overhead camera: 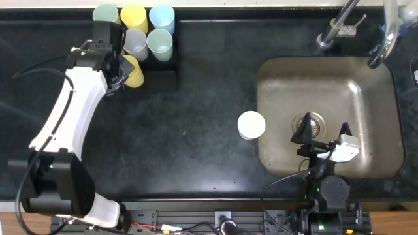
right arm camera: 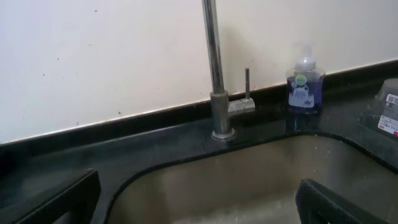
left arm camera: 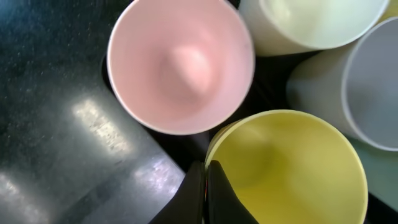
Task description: Store Cups
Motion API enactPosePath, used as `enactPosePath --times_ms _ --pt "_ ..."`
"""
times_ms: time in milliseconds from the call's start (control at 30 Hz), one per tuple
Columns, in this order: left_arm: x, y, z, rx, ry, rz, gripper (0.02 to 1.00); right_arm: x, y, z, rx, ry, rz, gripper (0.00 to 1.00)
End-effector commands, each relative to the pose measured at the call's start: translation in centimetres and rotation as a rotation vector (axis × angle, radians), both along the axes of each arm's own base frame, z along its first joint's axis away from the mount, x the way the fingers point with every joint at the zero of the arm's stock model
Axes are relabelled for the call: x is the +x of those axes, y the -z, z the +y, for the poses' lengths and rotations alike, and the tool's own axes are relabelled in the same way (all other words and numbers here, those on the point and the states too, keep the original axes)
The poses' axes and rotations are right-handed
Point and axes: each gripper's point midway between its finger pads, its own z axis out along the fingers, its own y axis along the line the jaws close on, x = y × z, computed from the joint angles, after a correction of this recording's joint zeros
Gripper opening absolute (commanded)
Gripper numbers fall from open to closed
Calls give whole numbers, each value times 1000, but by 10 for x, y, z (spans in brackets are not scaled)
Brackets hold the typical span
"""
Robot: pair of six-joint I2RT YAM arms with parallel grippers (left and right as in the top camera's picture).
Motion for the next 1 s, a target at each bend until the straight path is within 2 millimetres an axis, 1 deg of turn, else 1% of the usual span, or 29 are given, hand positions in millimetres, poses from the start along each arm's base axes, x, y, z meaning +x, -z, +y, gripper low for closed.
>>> enactPosePath --times_ms 33,367,567,600,633,667,733,767,833,867,933,967,1000 --pt "9 -4 1 20 -12 -19 36 0 3 -1 -6 4 -3 998" --pt "9 12 -8 25 9 22 36 0 3 -1 -6 4 -3 998" --pt "9 12 -4 51 3 23 36 0 3 -1 -6 4 -3 998" --pt "9 12 -4 52 2 23 51 0 3 -1 -6 4 -3 996" --pt "9 12 -4 53 2 23 141 0 3 -1 -6 5 -3 998" --pt "9 12 -4 53 2 23 180 0 3 -1 -6 4 -3 998" --pt "9 12 -4 54 2 24 205 0 3 -1 -6 4 -3 996" --pt "9 12 -4 54 2 23 264 0 3 -1 -6 4 -3 998" --pt "9 12 -4 53 2 23 454 0 3 -1 -6 5 -3 998" --pt "9 12 -4 54 2 24 503 0 3 -1 -6 4 -3 998" --pt "9 12 -4 54 2 24 551 0 3 -1 -6 5 -3 998" --pt "9 12 -4 53 3 25 590 0 3 -1 -6 5 -3 996" --pt "8 11 -4 53 5 24 665 0 3 -1 -6 4 -3 998"
